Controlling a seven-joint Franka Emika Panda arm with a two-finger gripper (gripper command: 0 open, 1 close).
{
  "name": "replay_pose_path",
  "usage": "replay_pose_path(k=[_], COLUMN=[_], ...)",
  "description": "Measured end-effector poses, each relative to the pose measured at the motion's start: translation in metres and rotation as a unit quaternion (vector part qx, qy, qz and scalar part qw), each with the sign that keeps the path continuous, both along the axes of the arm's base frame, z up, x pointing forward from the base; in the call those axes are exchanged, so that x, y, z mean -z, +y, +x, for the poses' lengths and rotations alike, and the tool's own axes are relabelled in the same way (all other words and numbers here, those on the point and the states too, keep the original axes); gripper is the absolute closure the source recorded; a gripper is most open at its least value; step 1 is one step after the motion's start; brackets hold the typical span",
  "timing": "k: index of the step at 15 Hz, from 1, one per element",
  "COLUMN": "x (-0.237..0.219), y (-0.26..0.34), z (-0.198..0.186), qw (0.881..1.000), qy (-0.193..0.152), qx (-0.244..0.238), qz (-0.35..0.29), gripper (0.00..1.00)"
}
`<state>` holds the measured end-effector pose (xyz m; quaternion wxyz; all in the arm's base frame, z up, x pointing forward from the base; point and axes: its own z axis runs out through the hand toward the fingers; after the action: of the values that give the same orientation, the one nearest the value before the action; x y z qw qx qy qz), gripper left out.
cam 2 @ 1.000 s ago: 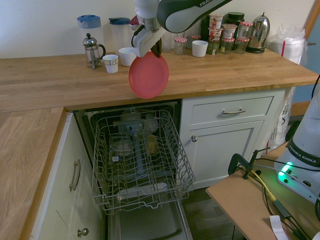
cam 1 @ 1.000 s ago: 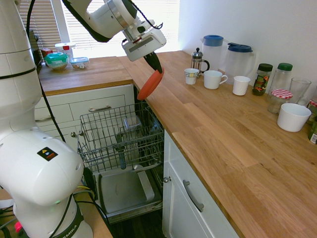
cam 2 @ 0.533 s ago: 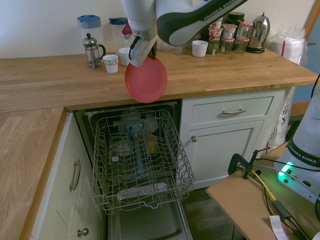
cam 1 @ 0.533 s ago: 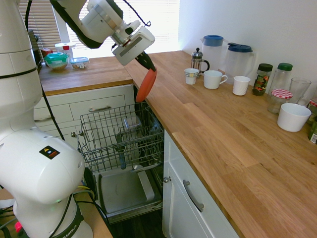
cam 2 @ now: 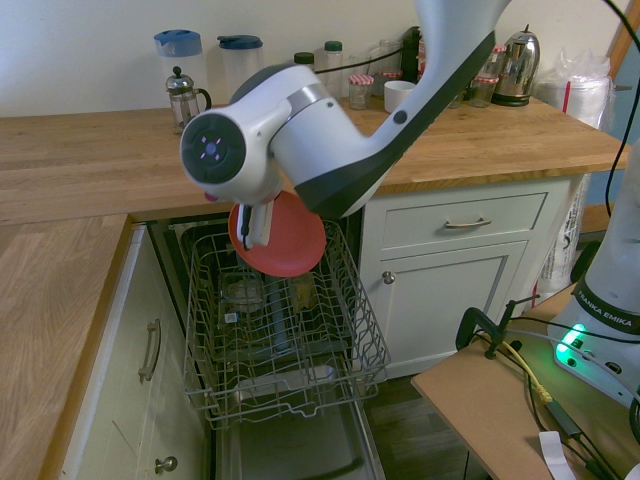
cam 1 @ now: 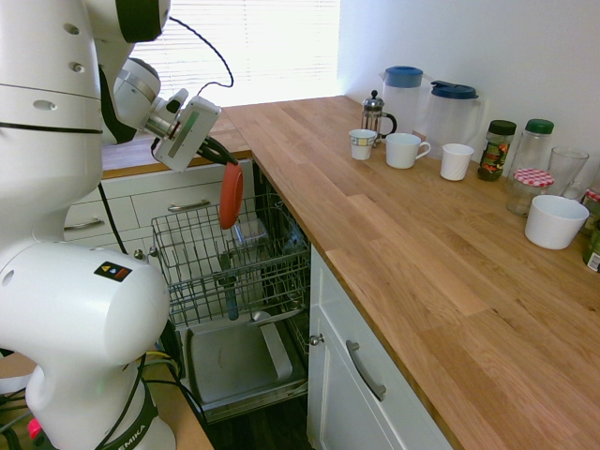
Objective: Put the plate in the dishwasher
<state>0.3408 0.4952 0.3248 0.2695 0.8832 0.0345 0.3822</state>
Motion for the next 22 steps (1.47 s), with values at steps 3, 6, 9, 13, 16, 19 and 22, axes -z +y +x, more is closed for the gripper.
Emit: replay_pose_path(k=[3,6,9,13,16,19,22], x=[0.026,0.053,0.08,0.097,0.104,0.11,0.12], y=[0.033,0.059,0.073,0.092,0.101,0.103,0.104], z=[-0.013,-0.029,-0.03,-0.028,-0.022,-0.019,-0.019], qw=[1.0,0.999,0.998,0.995,0.994,0.994,0.993], qy=[-0.003,0.002,0.013,0.025,0.032,0.039,0.05], qx=[-0.014,-0.028,-0.037,-0.056,-0.065,-0.067,-0.072], qz=[-0.023,-0.04,-0.058,-0.079,-0.08,-0.081,-0.075], gripper=[1.0,1.0,1.0,1.0,1.0,1.0,1.0])
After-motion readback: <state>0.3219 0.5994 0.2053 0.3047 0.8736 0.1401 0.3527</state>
